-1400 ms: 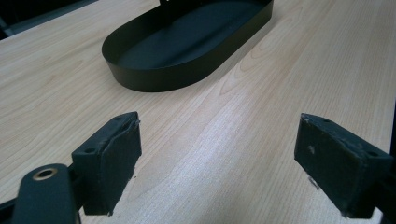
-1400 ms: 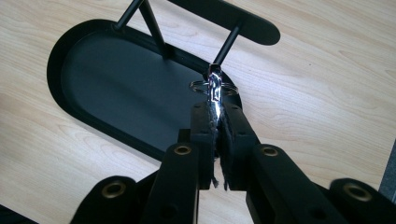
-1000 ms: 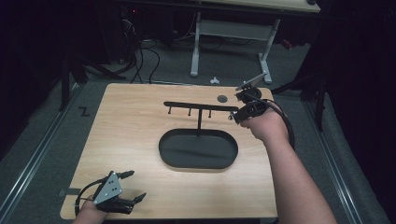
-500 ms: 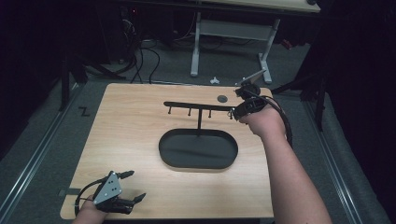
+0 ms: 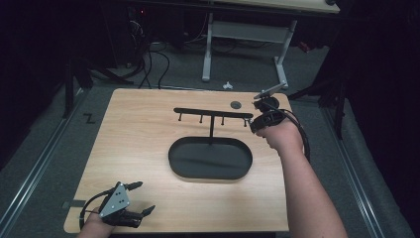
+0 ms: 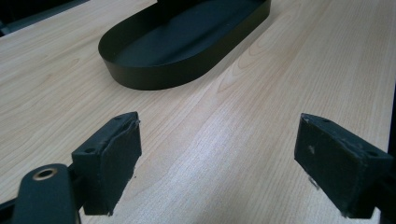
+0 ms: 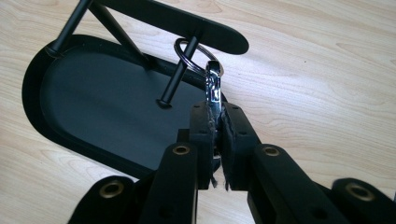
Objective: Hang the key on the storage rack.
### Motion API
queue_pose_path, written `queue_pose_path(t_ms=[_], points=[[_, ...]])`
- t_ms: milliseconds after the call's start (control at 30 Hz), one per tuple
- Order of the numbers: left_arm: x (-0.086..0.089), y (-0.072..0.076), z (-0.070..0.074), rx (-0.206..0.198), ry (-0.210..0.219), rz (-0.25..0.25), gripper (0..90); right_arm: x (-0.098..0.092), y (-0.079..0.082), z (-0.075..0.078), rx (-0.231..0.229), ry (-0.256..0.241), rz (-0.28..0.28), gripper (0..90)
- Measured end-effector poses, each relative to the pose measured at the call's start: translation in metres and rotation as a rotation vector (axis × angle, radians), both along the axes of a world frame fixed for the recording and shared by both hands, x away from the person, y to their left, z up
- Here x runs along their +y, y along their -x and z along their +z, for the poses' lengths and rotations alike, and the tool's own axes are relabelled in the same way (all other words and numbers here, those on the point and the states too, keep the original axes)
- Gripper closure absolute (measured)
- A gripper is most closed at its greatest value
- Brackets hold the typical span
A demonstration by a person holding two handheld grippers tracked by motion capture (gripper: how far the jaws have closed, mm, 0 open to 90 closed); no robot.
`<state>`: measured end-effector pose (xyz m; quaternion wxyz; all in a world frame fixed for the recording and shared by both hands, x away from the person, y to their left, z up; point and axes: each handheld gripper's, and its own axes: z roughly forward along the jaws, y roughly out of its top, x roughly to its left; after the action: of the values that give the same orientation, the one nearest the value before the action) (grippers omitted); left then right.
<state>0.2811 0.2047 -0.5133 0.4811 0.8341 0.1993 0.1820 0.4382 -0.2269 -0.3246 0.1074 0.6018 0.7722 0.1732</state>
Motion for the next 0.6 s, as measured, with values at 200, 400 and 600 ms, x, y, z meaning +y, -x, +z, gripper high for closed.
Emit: queue_pose_path(t_ms=[200, 400, 600], points=[[-0.0001, 0.0003, 0.0, -0.002, 0.0, -0.001, 15.3, -0.0022, 0.0005, -0.0007, -0.01, 0.01, -0.003, 80.0], [0.0001, 0.0004, 0.0, -0.002, 0.0, 0.0, 15.3, -0.0006, 0.0016, 0.0021, -0.019, 0.022, -0.002, 76.5], [0.0003, 0.0008, 0.0, -0.003, -0.002, 0.0, 15.3, -0.0014, 0.0024, 0.0022, -0.026, 0.025, -0.003, 76.5]])
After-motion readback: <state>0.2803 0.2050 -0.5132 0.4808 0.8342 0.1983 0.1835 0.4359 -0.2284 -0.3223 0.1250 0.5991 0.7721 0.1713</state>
